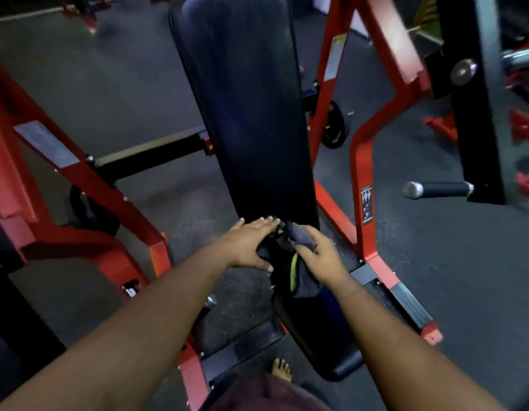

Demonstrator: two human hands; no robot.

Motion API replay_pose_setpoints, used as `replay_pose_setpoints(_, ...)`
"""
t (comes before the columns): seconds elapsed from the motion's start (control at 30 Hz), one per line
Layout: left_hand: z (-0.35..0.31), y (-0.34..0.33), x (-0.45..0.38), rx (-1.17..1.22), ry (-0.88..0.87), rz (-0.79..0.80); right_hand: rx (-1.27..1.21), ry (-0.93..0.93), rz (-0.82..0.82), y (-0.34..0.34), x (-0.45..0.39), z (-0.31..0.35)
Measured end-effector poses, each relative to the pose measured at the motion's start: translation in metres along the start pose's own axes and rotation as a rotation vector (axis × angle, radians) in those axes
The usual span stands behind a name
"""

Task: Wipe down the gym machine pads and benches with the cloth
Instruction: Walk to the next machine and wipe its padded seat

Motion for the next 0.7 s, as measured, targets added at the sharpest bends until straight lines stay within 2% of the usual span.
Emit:
replay_pose_setpoints(0.1,-0.020,-0.017,0.002,0.184,-0.007,-0.043,-0.149,-0.159,-0.129,0.026,0.026,0.012)
replay_pose_setpoints(0.2,-0.043,-0.032,0.006,0.500,0.008,-0.098,-0.255,-0.271,-0.228,0.050,0.056,0.020)
replay_pose_setpoints(0.33,-0.096,-0.047,0.012,0.740,-0.016,-0.134,-0.290,-0.342,-0.335,0.089,0.095,0.032)
replay_pose_setpoints(0.43,-0.132,-0.057,0.015,0.711,-0.076,-0.109,-0.217,-0.347,-0.392,0.128,0.118,0.039)
replay_pose_setpoints(0.6,-0.183,-0.082,0.015,0.417,-0.238,-0.102,0.003,-0.312,-0.435,0.214,0.153,0.029)
replay_pose_setpoints(0.7,-0.216,-0.095,0.011,0.361,-0.175,-0.107,0.048,-0.304,-0.510,0.259,0.167,0.010)
Point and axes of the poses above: each hand's wrist, its own x-axis away from the middle knuckle, its own y-axis out of the back of the hand, z = x × y, the point moved 3 cm from there along -x, towards the middle knuckle, and after that the axes turned 12 degrees about -z, right-handed, at the moved point
